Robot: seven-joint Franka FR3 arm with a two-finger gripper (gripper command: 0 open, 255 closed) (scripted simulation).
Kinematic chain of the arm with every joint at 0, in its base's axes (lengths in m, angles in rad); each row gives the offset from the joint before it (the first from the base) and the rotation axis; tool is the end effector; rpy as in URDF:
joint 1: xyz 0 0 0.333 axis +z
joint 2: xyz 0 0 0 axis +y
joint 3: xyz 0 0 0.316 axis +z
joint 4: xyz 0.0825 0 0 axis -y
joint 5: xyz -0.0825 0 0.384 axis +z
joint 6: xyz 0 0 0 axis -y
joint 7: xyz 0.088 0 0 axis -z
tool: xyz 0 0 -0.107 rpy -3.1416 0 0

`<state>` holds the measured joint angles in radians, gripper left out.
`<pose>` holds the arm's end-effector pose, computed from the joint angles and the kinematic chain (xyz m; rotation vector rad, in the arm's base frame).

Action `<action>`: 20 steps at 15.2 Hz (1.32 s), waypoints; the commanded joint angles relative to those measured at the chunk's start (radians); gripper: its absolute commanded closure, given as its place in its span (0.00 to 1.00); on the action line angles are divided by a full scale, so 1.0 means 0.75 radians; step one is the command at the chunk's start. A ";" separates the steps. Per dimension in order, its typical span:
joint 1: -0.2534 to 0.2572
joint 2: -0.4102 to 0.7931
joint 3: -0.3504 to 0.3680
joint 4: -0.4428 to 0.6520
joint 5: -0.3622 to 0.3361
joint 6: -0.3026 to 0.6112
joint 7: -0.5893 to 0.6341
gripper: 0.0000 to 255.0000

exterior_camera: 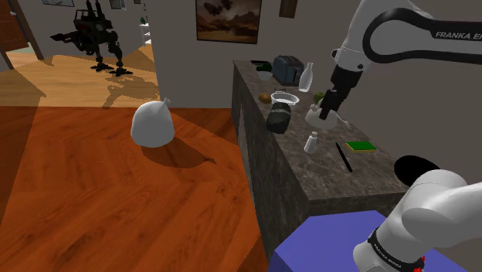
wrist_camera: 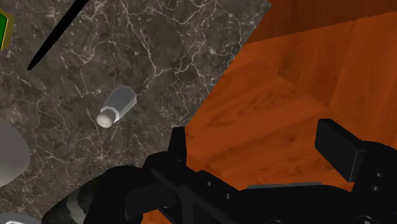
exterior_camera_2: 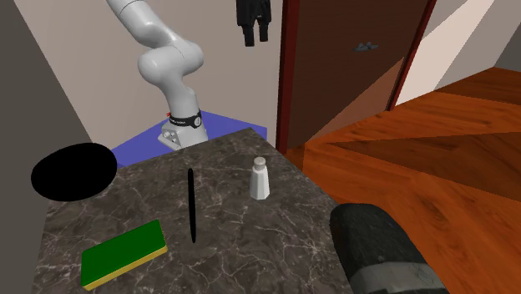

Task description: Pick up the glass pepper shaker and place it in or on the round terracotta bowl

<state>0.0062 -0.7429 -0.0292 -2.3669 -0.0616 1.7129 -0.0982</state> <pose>0.3319 -0.0158 0.5847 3.0892 0.1361 0.1334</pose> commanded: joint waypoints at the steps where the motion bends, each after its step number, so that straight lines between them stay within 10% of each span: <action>1: 0.000 0.000 0.000 0.000 0.000 0.000 0.000 0.00; 20: -0.155 0.653 -0.327 -0.001 -0.116 0.612 -0.229 0.00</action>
<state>-0.1052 -0.2864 -0.2615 -2.3795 -0.1499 2.1510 -0.2578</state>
